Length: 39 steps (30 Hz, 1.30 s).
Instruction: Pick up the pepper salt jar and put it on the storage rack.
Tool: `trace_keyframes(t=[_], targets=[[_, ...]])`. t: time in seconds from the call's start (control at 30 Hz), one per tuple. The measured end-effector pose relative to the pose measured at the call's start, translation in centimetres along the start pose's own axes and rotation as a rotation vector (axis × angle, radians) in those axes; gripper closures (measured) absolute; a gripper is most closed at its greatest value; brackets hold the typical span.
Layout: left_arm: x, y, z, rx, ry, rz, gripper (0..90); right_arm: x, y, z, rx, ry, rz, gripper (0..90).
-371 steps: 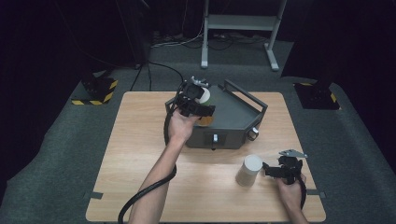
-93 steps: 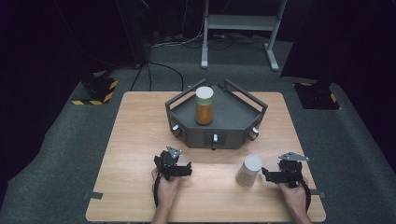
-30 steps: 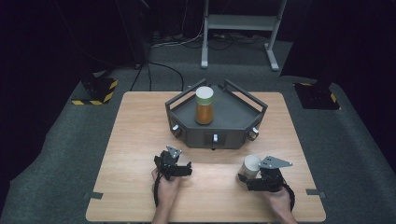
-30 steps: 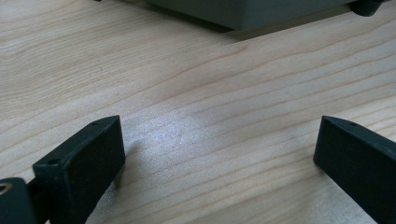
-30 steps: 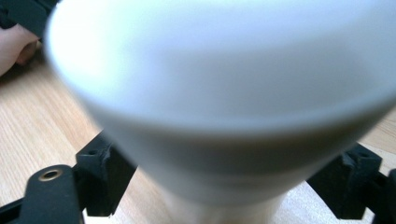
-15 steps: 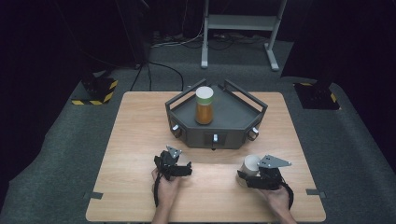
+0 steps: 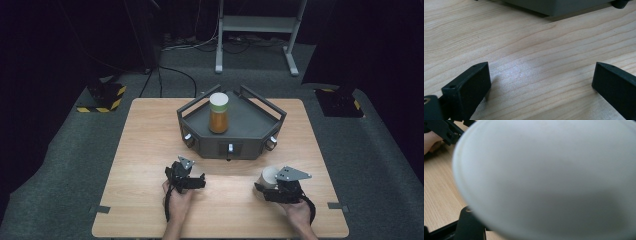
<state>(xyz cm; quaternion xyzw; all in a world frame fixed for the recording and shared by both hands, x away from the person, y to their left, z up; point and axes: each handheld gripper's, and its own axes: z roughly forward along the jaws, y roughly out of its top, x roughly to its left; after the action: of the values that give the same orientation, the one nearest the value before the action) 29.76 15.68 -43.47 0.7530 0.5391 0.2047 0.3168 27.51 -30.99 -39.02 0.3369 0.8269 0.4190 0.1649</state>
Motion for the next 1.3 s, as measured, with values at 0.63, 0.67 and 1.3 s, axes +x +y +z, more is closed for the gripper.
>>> trace_keyframes(t=[0.63,0.67,1.3], targets=[[0.0,0.1,0.0,0.001,0.002,0.001,1.9,-2.1,2.9,-1.2,0.018,0.009,0.064,32.8],[0.0,0.1,0.0,0.001,0.002,0.001,1.9,-2.2,3.1,-1.2,0.019,0.01,0.071,32.8],[0.0,0.0,0.0,0.001,0.002,0.0,1.9,-3.8,8.7,-2.2,0.003,0.045,0.086,33.1]])
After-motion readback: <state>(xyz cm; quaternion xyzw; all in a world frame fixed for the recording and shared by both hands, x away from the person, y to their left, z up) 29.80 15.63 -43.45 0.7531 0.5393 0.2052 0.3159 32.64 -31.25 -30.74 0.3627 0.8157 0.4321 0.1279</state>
